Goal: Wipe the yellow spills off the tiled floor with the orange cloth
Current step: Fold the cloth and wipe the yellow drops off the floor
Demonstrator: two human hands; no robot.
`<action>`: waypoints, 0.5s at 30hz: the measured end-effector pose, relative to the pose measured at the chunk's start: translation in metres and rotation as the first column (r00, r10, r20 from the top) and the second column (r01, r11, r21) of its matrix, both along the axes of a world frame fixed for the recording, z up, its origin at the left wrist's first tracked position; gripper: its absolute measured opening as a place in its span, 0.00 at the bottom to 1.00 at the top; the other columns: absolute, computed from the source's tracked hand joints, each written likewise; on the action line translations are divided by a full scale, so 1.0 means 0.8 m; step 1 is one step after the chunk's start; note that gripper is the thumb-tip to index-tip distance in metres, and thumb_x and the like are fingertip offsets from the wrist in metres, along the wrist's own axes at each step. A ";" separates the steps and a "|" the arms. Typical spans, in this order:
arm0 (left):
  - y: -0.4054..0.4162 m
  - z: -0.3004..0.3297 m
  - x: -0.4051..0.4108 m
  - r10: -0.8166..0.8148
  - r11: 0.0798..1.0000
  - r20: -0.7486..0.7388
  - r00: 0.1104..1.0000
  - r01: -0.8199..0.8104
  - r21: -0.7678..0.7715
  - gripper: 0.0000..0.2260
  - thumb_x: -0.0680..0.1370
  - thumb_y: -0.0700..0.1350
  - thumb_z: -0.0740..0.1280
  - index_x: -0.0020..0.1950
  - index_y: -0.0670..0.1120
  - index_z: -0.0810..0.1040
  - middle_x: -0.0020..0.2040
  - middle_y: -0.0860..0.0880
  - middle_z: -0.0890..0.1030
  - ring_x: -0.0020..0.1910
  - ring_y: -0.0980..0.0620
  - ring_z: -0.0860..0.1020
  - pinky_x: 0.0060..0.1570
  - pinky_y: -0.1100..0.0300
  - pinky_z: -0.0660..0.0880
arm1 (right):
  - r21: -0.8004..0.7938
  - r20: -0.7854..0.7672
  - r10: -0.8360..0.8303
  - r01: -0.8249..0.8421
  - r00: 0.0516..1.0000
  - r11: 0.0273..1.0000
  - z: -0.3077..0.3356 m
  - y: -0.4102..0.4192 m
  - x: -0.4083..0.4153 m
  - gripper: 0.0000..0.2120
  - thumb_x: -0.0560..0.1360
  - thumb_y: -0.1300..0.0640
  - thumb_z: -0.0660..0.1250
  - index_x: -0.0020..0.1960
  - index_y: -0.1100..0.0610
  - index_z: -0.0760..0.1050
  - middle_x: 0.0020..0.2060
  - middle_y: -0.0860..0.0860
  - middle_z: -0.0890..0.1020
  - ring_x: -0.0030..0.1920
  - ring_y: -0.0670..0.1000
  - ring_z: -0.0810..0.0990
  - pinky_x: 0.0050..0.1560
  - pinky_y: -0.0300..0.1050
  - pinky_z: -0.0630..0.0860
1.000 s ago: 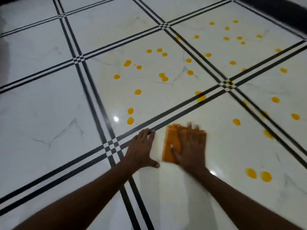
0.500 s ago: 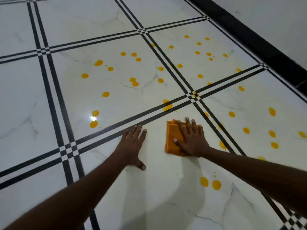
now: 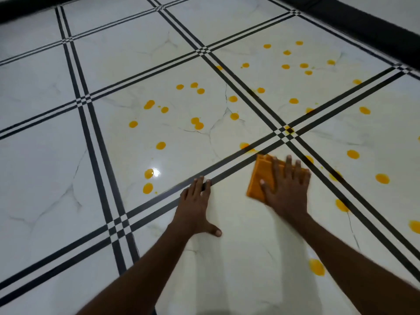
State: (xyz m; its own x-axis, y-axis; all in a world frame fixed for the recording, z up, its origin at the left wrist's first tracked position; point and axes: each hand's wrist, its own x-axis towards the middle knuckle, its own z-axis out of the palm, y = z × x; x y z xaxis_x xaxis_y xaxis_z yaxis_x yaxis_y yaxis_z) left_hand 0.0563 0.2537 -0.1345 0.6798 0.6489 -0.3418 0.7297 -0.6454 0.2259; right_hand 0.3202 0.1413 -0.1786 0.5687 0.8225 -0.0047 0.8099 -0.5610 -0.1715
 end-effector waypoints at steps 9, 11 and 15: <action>0.006 -0.003 0.007 0.035 0.999 -0.029 0.999 -0.035 0.003 0.69 0.57 0.69 0.77 0.80 0.46 0.35 0.80 0.46 0.36 0.79 0.47 0.37 0.76 0.51 0.41 | -0.039 -0.020 0.257 -0.258 0.966 0.965 0.002 0.145 0.007 0.38 0.78 0.29 0.47 0.83 0.45 0.50 0.82 0.58 0.56 0.82 0.64 0.53 0.79 0.68 0.47; 0.000 0.004 0.013 0.036 0.999 -0.075 0.997 -0.035 0.011 0.69 0.57 0.67 0.78 0.80 0.45 0.34 0.80 0.44 0.35 0.80 0.44 0.38 0.77 0.49 0.43 | 0.004 -0.004 0.061 -0.061 0.998 0.998 0.001 0.125 0.039 0.37 0.79 0.31 0.48 0.83 0.46 0.51 0.81 0.59 0.59 0.81 0.65 0.55 0.78 0.69 0.50; 0.001 0.013 0.022 0.049 0.999 -0.104 0.993 -0.048 0.007 0.70 0.57 0.66 0.79 0.80 0.43 0.35 0.80 0.43 0.36 0.80 0.43 0.38 0.78 0.47 0.44 | 0.030 -0.009 -0.052 0.052 0.999 0.998 0.010 0.058 -0.024 0.39 0.79 0.30 0.48 0.84 0.50 0.51 0.82 0.60 0.55 0.81 0.66 0.52 0.78 0.70 0.48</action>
State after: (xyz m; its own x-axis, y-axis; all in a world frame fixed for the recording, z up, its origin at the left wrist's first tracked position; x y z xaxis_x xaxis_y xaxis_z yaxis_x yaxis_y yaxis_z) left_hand 0.0735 0.2542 -0.1244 0.6084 0.6819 -0.4061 0.7795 -0.6097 0.1441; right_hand 0.3013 0.1876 -0.1703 0.6110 0.7915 0.0148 0.7782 -0.5970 -0.1950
